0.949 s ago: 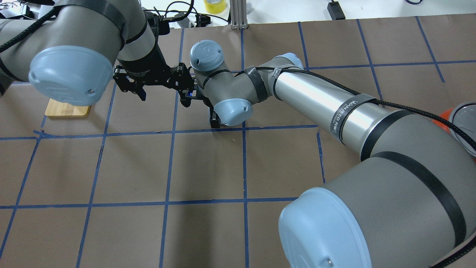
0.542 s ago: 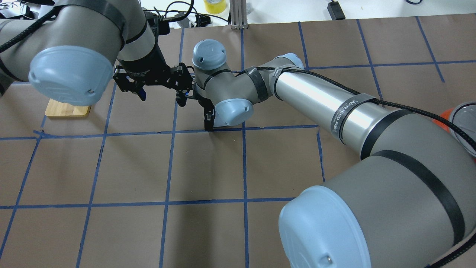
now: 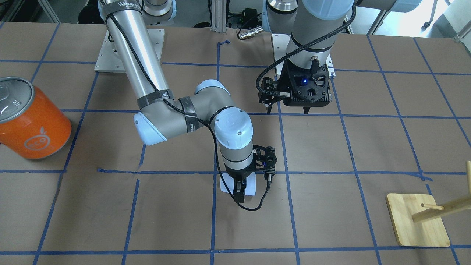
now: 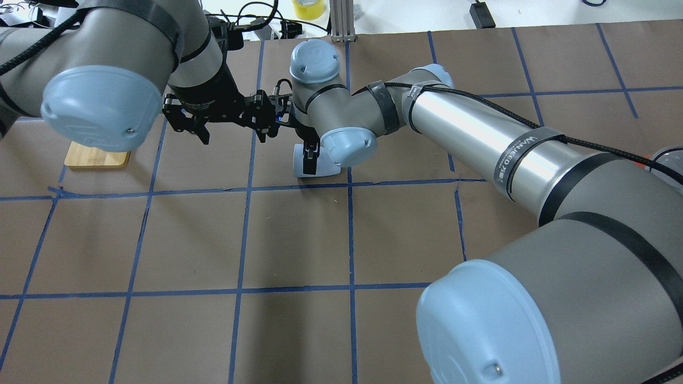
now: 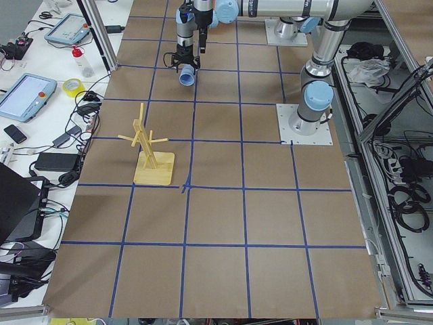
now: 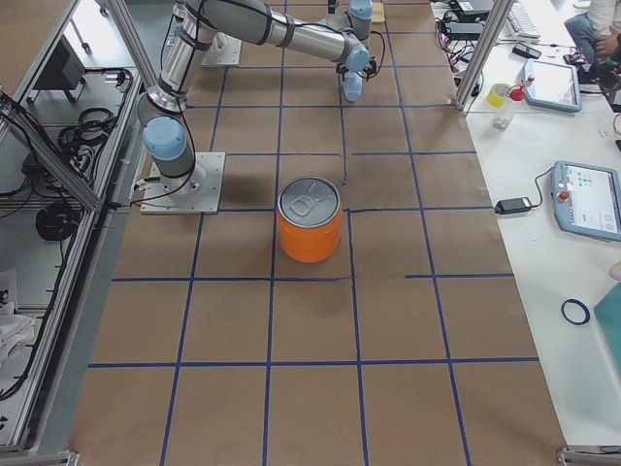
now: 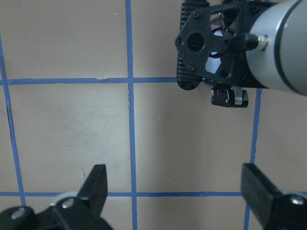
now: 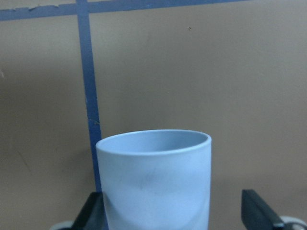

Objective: Flip cup
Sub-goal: 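Release the cup on its side and withdraw the right gripper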

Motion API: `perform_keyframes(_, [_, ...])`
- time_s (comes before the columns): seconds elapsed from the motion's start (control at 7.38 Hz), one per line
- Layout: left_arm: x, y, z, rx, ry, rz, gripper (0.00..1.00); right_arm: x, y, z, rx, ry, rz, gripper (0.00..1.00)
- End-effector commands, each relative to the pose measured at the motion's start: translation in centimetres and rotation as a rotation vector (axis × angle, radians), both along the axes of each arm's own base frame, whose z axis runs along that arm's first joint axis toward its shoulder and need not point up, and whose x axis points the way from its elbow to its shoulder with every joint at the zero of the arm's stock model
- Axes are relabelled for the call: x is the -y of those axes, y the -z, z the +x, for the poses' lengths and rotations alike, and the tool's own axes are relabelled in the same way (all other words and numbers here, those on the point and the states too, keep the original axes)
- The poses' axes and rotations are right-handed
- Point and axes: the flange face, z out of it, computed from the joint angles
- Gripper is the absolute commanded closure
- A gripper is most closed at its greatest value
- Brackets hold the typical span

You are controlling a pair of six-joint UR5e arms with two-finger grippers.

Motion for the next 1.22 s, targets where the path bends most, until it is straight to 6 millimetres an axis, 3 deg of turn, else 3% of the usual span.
perform_keyframes(0.0, [0.0, 0.0, 0.0, 0.000, 0.000, 0.000, 0.00, -0.9, -3.9, -1.5, -0.014, 0.044, 0.041, 0.00])
perform_keyframes(0.14, [0.0, 0.0, 0.0, 0.000, 0.000, 0.000, 0.00, -0.9, -5.5, -2.4, -0.014, 0.056, 0.041, 0.00])
perform_keyframes(0.41, [0.0, 0.0, 0.1, 0.002, -0.002, 0.000, 0.00, 1.6, -9.1, -8.0, 0.014, 0.144, 0.018, 0.00])
perform_keyframes(0.54, [0.0, 0.0, 0.0, 0.000, 0.002, 0.002, 0.00, 1.3, -11.5, -10.5, -0.004, 0.246, 0.050, 0.00])
perform_keyframes(0.81, [0.0, 0.0, 0.0, 0.002, 0.000, 0.000, 0.00, 1.7, -18.6, -17.1, 0.062, 0.627, 0.019, 0.00])
perform_keyframes(0.95, [0.0, 0.0, 0.0, 0.002, 0.000, 0.000, 0.00, 1.9, -20.8, -19.3, 0.086, 0.757, -0.002, 0.00])
perform_keyframes(1.08, [0.0, 0.1, 0.0, 0.000, 0.000, 0.002, 0.00, 0.9, -21.7, -20.0, 0.076, 0.834, 0.034, 0.00])
